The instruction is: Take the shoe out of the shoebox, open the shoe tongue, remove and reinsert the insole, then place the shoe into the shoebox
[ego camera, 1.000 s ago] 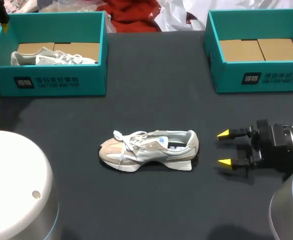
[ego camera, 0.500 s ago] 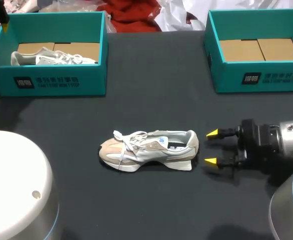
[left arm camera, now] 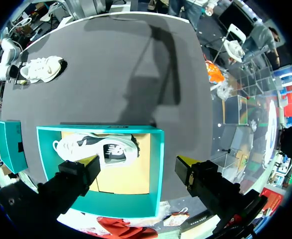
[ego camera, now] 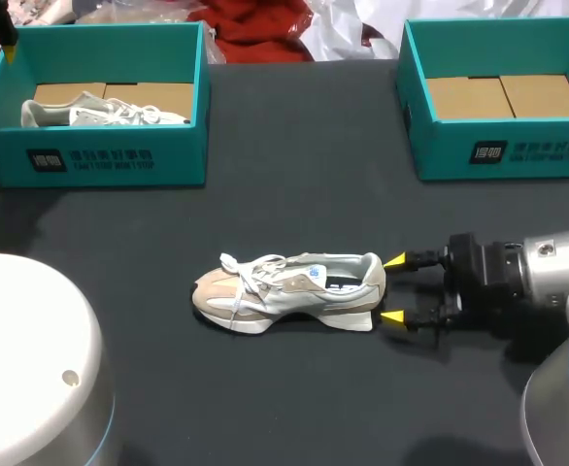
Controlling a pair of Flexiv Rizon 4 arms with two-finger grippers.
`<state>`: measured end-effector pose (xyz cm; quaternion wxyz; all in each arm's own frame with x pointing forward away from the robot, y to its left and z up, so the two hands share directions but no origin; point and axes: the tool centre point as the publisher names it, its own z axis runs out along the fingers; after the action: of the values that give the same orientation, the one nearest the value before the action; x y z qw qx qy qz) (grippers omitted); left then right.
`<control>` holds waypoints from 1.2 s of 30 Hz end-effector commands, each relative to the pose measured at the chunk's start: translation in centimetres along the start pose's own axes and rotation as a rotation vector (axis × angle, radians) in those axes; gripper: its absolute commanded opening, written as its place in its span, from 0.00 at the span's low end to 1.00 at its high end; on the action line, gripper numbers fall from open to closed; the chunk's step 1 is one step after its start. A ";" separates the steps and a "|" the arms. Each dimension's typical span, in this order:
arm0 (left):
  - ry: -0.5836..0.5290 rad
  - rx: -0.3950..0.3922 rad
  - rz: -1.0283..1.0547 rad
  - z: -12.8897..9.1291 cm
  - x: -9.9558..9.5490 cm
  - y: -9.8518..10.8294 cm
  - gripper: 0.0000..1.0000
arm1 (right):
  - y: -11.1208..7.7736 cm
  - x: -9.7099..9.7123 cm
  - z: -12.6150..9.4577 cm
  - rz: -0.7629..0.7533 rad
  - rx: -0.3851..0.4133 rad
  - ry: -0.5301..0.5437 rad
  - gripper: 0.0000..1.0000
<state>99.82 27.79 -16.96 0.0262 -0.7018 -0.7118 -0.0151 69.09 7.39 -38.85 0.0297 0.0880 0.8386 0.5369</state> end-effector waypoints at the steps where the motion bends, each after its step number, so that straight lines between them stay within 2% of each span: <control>1: 0.001 0.000 0.001 0.0 0.0 0.0 1.00 | 0.0 -0.3 1.2 -0.003 0.005 0.005 1.00; 17: 0.001 0.000 0.001 0.0 0.0 0.0 1.00 | 0.5 -0.7 2.9 -0.019 0.014 0.033 1.00; 36: 0.001 0.000 0.001 0.0 0.0 0.0 1.00 | 0.6 0.0 5.0 -0.013 0.038 0.045 1.00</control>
<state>99.82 27.79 -16.96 0.0262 -0.7018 -0.7118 -0.0151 69.85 11.54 -40.23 0.0117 0.0691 0.8475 0.5262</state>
